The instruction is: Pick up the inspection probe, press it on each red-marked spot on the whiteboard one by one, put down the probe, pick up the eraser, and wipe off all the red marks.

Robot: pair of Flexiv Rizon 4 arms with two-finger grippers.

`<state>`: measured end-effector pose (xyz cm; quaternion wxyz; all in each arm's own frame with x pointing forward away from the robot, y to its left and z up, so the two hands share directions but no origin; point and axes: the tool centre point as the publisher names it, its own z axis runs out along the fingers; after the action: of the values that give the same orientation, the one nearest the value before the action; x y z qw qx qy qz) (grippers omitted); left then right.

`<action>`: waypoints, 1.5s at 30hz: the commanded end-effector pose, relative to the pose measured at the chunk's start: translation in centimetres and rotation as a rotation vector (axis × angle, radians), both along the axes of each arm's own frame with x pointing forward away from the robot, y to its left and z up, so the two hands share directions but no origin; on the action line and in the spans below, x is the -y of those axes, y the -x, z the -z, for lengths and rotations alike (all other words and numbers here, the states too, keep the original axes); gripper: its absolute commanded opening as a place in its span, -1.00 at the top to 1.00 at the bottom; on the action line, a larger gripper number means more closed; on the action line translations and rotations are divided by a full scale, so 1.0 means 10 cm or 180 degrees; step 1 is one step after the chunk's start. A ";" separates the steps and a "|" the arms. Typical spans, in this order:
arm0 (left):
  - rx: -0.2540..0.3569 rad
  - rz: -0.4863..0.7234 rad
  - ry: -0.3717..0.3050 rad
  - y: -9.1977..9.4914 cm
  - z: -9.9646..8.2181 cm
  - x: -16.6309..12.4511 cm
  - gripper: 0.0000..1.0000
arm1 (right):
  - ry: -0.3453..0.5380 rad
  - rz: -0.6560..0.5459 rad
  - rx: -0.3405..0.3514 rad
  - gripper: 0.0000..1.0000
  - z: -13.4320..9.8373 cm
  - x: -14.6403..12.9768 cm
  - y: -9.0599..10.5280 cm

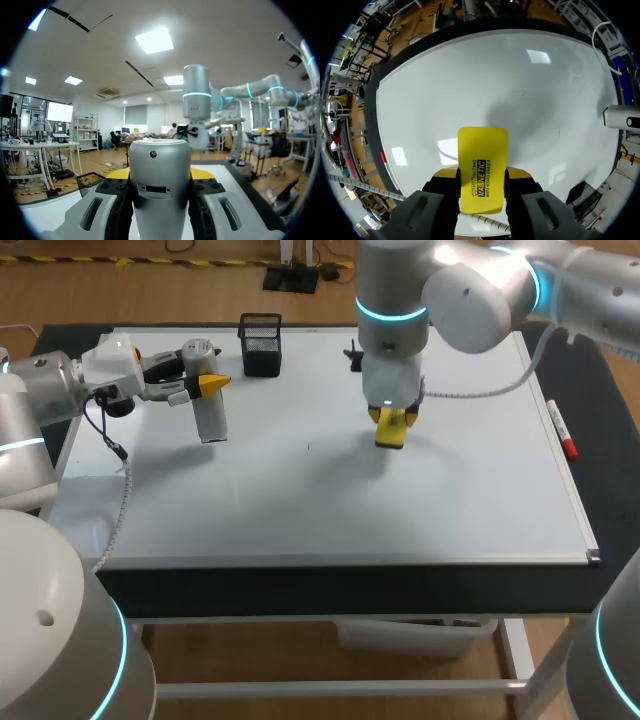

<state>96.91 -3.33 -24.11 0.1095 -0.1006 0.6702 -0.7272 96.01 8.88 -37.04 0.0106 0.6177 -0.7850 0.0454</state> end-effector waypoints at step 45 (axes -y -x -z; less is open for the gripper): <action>0.0004 -0.0006 0.0001 0.00 -0.01 0.01 1.00 | -0.0213 -0.0689 -0.0183 1.00 0.32 0.57 -1.87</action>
<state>96.91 -3.33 -24.11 0.1095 -0.1006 0.6702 -0.7271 113.75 3.20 -39.86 -0.0003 0.6990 -0.7151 0.0094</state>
